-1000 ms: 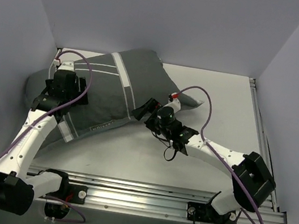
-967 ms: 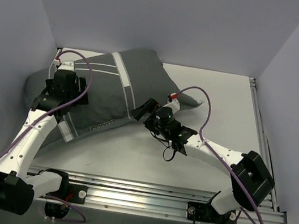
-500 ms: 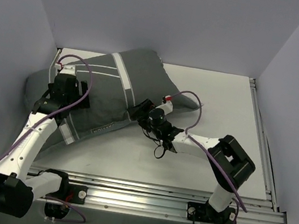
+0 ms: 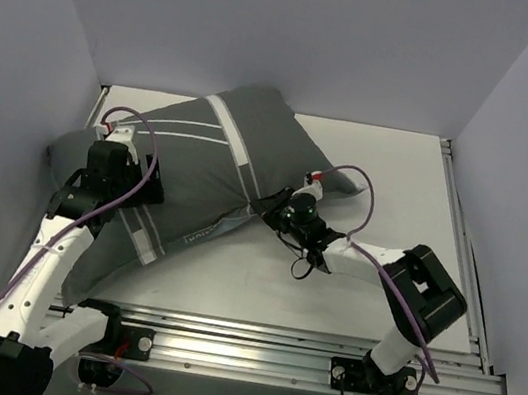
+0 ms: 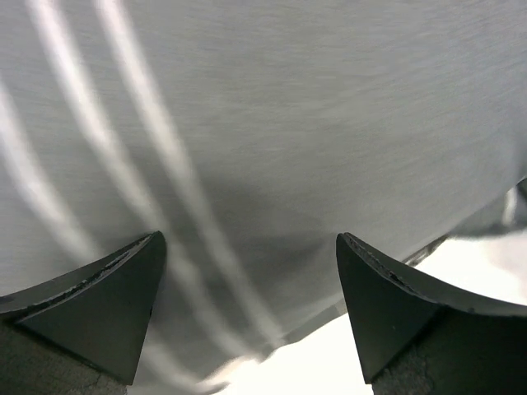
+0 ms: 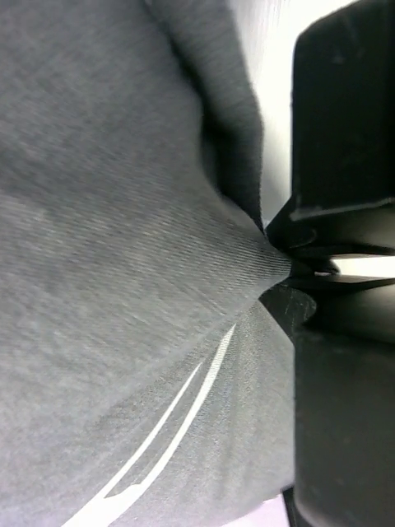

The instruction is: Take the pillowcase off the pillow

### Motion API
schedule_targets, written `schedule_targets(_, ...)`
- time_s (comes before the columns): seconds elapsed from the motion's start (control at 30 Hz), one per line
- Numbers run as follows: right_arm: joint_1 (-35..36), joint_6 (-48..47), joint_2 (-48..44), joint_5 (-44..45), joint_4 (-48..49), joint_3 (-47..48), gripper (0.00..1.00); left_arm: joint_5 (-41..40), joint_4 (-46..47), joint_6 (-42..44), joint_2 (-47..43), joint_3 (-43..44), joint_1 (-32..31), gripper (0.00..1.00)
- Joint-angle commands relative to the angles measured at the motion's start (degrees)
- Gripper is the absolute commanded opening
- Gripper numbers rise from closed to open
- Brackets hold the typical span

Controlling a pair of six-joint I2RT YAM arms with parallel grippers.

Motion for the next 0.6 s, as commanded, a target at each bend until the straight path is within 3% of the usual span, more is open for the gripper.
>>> schedule_targets(0.0,-7.4,-6.9,-9.8,-3.2,-8.9,-1.4,0.0,3.3,-5.6,-0.3,-2.1,5.3,0.1,0.94)
schedule_targets(0.17,-19.3,-20.6,-17.1,-10.0,-33.3,4.1,0.0,3.0,-9.4,0.9,0.4,14.0,0.2,0.94)
schedule_targets(0.3,-28.5,-27.2,-19.7,-11.9,-44.2,7.2,0.0,3.6,-5.3,0.8,3.7,16.3,0.3,0.94)
schedule_targets(0.4,-32.7,-28.6,-21.1,-13.9,-48.0,8.9,0.24,5.9,-0.9,0.3,8.4,18.3,0.2,0.94)
schedule_targets(0.43,-32.9,-28.3,-21.6,-14.4,-48.4,9.4,0.4,6.6,1.8,-0.4,9.5,18.5,0.1,0.94)
schedule_targets(0.57,-33.0,-27.0,-24.5,-15.8,-49.5,11.0,0.69,12.9,8.2,-2.8,18.7,19.2,-0.7,0.94)
